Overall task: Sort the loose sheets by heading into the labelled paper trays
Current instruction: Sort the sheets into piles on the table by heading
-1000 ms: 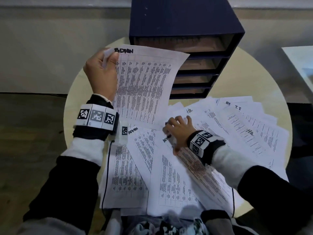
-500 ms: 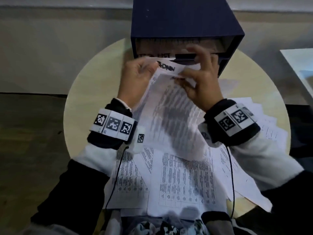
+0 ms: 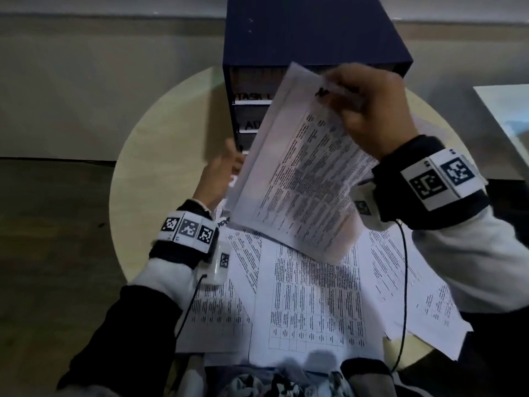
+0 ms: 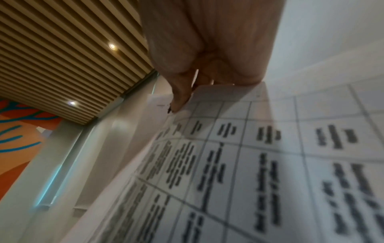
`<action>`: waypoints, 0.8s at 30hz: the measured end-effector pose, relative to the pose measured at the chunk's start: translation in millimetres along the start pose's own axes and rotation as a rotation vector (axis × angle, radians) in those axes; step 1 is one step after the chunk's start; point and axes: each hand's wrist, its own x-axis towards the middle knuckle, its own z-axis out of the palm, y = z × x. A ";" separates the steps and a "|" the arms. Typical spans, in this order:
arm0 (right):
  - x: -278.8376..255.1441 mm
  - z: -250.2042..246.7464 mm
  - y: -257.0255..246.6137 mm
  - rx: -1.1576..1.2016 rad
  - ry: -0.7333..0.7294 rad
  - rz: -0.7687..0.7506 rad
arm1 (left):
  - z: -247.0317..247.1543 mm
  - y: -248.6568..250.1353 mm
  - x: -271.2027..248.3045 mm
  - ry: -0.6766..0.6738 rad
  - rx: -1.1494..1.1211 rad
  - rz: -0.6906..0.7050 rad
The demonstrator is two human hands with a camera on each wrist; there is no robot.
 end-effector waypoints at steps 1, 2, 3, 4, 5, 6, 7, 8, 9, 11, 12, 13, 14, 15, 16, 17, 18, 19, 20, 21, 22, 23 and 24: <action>2.3 -2.7 2.6 -0.038 -0.011 -0.004 | -3.9 -15.5 2.5 0.000 0.053 -0.073; 3.9 -3.9 5.7 -0.085 -0.022 -0.005 | -8.2 -32.1 4.2 -0.033 0.173 -0.133; 4.4 -3.6 8.5 -0.126 -0.039 -0.014 | -12.0 -48.1 5.9 -0.095 0.364 -0.175; 3.7 -2.9 10.6 -0.156 -0.062 -0.030 | -14.9 -61.7 6.3 -0.163 0.568 -0.217; 2.1 -1.4 12.9 -0.178 -0.089 -0.053 | -16.3 -71.1 6.2 -0.215 0.728 -0.274; 0.4 0.7 14.6 -0.196 -0.114 -0.078 | -17.1 -77.2 5.2 -0.247 0.827 -0.339; -0.7 2.4 15.5 -0.212 -0.139 -0.097 | -16.7 -79.9 3.1 -0.271 0.887 -0.397; -1.3 3.5 15.7 -0.223 -0.163 -0.106 | -15.9 -79.7 1.0 -0.304 0.929 -0.446; -1.6 3.7 14.8 -0.222 -0.180 -0.105 | -15.4 -77.0 -1.1 -0.332 0.953 -0.468; -0.4 0.8 12.3 -0.189 -0.210 -0.084 | -14.7 -74.2 -1.0 -0.364 0.959 -0.461; 0.7 -2.1 11.2 -0.164 -0.235 -0.069 | -15.1 -72.3 -0.3 -0.362 0.940 -0.433; 2.0 -5.5 9.8 -0.144 -0.275 -0.052 | -15.7 -68.7 0.1 -0.337 0.913 -0.391; 2.8 -9.1 7.3 -0.132 -0.324 -0.041 | -16.5 -63.4 0.9 -0.291 0.870 -0.340; 3.0 -11.5 4.8 -0.128 -0.375 -0.041 | -17.3 -57.8 2.7 -0.220 0.795 -0.287; 2.5 -12.1 2.5 -0.129 -0.424 -0.050 | -17.6 -49.9 3.5 -0.139 0.694 -0.234; 0.9 -10.5 1.6 -0.128 -0.474 -0.055 | -18.2 -42.8 5.2 -0.059 0.595 -0.162; -1.8 -6.9 2.3 -0.127 -0.520 -0.056 | -18.9 -33.5 5.6 0.005 0.508 -0.083; -5.5 -1.4 4.3 -0.125 -0.555 -0.047 | -19.6 -25.4 6.5 0.043 0.417 -0.016; -10.1 4.9 7.3 -0.128 -0.585 -0.026 | -20.0 -16.8 6.2 0.067 0.314 0.032; -15.3 12.1 12.2 -0.132 -0.613 0.013 | -20.3 -8.0 5.3 0.082 0.204 0.072; -20.9 19.3 18.1 -0.138 -0.637 0.054 | -20.3 1.0 3.6 0.105 0.106 0.113; -27.2 27.1 24.2 -0.145 -0.652 0.086 | -20.6 8.1 2.7 0.128 0.024 0.156; -34.0 34.5 29.5 -0.151 -0.652 0.109 | -20.3 16.2 0.7 0.141 -0.051 0.198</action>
